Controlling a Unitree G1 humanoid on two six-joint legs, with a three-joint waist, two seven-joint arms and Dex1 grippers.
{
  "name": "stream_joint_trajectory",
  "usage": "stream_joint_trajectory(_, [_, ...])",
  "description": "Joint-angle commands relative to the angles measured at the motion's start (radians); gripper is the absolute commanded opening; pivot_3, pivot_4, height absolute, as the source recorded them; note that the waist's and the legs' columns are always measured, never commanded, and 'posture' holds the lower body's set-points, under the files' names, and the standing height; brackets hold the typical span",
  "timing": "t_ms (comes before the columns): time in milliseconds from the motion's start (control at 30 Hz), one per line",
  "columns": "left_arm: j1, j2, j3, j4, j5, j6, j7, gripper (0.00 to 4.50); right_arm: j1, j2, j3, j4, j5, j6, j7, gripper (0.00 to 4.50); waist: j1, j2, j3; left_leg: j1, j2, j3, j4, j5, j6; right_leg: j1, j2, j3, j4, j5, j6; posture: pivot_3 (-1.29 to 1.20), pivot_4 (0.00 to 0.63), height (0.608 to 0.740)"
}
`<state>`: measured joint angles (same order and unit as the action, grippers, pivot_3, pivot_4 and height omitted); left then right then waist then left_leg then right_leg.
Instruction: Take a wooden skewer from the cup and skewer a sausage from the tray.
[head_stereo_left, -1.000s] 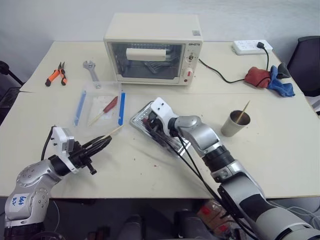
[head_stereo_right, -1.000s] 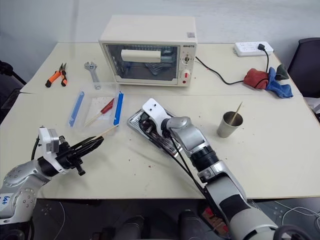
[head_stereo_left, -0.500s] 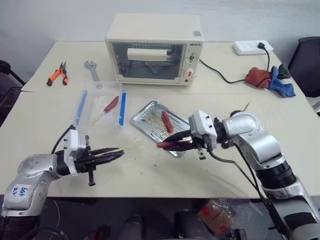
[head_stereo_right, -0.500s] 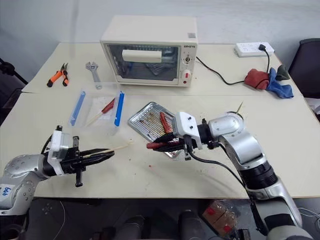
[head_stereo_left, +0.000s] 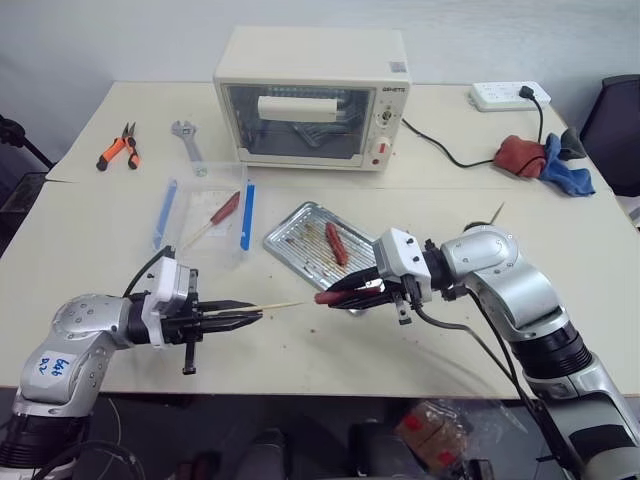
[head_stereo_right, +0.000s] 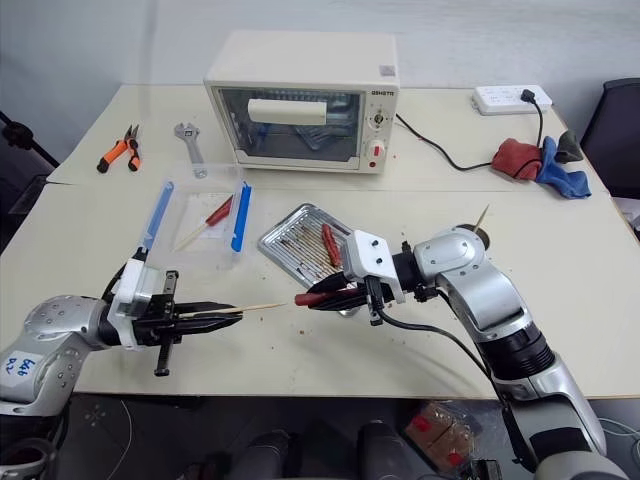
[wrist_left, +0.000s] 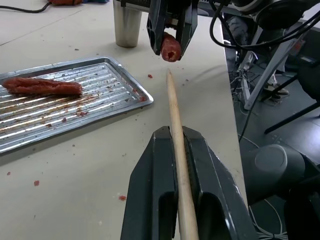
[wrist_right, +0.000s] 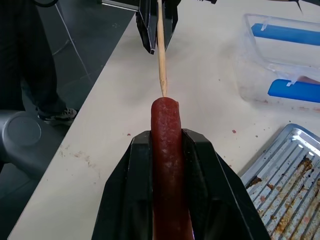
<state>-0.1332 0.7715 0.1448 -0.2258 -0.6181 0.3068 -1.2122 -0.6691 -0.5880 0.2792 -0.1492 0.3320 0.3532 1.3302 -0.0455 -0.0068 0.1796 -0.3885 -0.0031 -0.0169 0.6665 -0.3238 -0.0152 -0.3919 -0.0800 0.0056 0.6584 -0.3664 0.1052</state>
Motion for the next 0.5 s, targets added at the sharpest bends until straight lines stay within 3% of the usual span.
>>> stream_joint_trajectory(33, [-0.020,-0.020,-0.010,-0.001,0.014,-0.021,0.011,0.00,0.000,-0.002,0.006,-0.034,0.004,0.006,-0.004,0.82,0.002,0.000,0.000,0.000,0.000,0.000,0.000,0.000,0.000,0.000,0.000,0.000,0.000,0.000,0.000,0.00,0.150,0.740])
stream_joint_trajectory(500, [-0.047,-0.043,-0.038,-0.007,0.026,-0.005,0.030,0.00,0.011,-0.008,0.025,-0.037,0.001,0.015,-0.005,0.82,0.016,0.000,0.000,0.000,0.000,0.000,0.002,0.000,0.000,0.000,0.000,0.000,0.000,0.000,0.000,0.00,0.150,0.740])
